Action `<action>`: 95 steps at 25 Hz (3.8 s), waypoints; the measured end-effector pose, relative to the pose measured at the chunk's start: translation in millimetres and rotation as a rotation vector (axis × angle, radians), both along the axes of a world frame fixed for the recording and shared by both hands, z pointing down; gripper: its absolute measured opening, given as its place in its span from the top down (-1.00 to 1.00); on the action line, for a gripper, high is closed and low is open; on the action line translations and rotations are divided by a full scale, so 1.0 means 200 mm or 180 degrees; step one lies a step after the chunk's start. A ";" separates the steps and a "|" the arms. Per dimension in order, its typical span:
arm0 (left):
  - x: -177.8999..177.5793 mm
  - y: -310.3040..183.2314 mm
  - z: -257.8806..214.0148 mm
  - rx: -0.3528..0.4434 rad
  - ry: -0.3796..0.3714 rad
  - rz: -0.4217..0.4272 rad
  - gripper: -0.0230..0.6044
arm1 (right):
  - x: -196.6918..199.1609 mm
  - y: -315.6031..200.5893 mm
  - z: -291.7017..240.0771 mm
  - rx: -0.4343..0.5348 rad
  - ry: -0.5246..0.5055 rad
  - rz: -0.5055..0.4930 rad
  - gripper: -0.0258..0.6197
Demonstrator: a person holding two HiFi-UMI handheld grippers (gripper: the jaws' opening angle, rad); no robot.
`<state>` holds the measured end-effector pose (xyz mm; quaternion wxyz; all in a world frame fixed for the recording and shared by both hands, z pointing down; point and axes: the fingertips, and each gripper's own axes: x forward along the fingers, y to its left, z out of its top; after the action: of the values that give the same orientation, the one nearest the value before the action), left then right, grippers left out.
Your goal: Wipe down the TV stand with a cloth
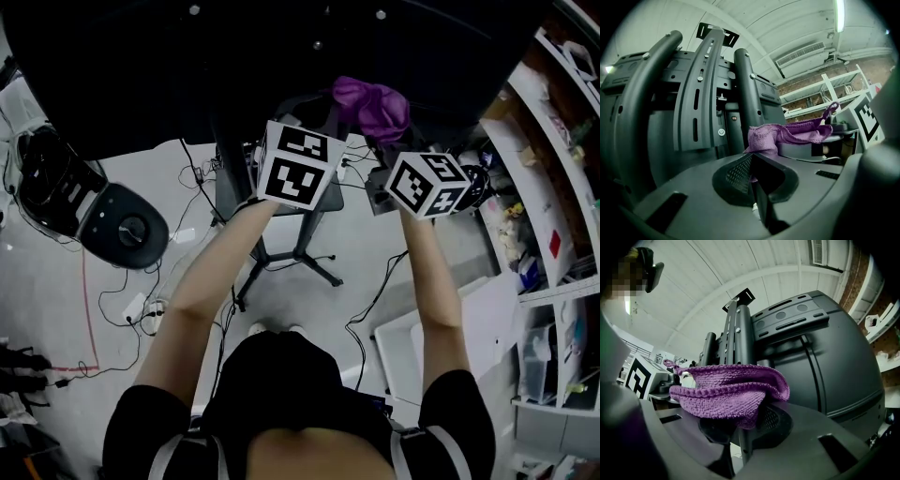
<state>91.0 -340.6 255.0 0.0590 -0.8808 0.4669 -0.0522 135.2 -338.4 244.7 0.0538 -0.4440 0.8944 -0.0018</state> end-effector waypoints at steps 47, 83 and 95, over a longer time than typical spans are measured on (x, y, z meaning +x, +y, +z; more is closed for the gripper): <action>0.02 -0.03 1.03 -0.0618 -0.0258 -0.0236 0.91 | 0.03 0.00 1.01 -0.0753 -0.0262 0.0075 0.72; 0.03 0.03 2.30 -0.1441 -0.0177 -0.0413 0.91 | 0.03 0.02 2.26 -0.1619 -0.0335 0.0226 0.72; 0.04 0.06 2.88 -0.1736 -0.0273 -0.0232 0.91 | 0.02 0.03 2.83 -0.1916 -0.0278 0.0380 0.72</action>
<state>99.3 -328.3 830.5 -0.1624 -0.8438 0.4640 -0.2153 139.8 -333.0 810.6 -0.0417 -0.4913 0.8229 -0.2825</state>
